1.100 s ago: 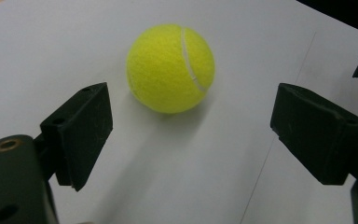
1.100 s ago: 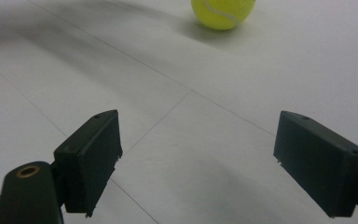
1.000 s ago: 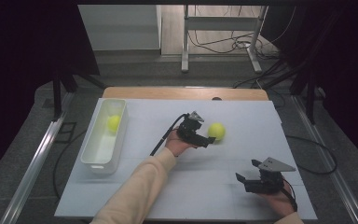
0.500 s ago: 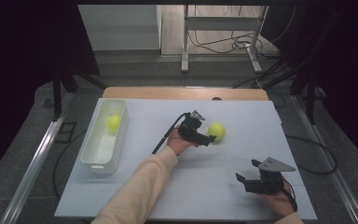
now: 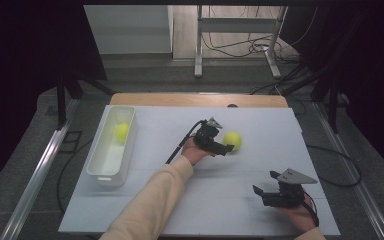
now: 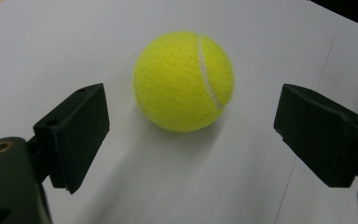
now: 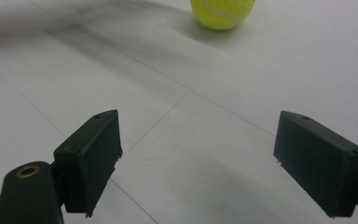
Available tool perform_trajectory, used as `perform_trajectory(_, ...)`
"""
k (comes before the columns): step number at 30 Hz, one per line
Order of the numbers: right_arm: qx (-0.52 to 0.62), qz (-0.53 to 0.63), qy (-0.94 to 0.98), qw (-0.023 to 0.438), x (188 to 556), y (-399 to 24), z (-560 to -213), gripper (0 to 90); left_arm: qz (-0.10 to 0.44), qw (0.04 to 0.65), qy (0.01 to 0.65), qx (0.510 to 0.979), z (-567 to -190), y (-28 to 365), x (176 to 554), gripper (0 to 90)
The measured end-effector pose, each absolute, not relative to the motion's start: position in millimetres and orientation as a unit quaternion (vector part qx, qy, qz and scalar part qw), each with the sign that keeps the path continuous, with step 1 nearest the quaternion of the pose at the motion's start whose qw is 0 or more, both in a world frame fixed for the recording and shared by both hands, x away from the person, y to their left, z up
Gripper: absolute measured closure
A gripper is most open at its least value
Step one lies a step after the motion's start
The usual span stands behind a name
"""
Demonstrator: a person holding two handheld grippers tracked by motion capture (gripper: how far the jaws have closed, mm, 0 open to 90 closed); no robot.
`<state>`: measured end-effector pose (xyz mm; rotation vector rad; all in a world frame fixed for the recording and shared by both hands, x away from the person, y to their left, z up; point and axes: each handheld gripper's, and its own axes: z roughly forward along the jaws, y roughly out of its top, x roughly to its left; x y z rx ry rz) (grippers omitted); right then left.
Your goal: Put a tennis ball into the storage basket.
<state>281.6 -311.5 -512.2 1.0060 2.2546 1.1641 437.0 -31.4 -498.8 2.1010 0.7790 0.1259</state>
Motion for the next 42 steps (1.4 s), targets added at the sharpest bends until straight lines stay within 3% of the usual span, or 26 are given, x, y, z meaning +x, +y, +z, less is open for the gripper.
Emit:
perform_trajectory(30,0.360,0.416,0.809,0.205,282,-312,-512,15.5,0.038,0.416,0.318,0.851,-513,-59,459,11.6)
perform_trajectory(42,0.359,0.416,0.810,0.205,282,-312,-512,15.5,0.035,0.415,0.317,0.852,-518,-61,460,25.2)
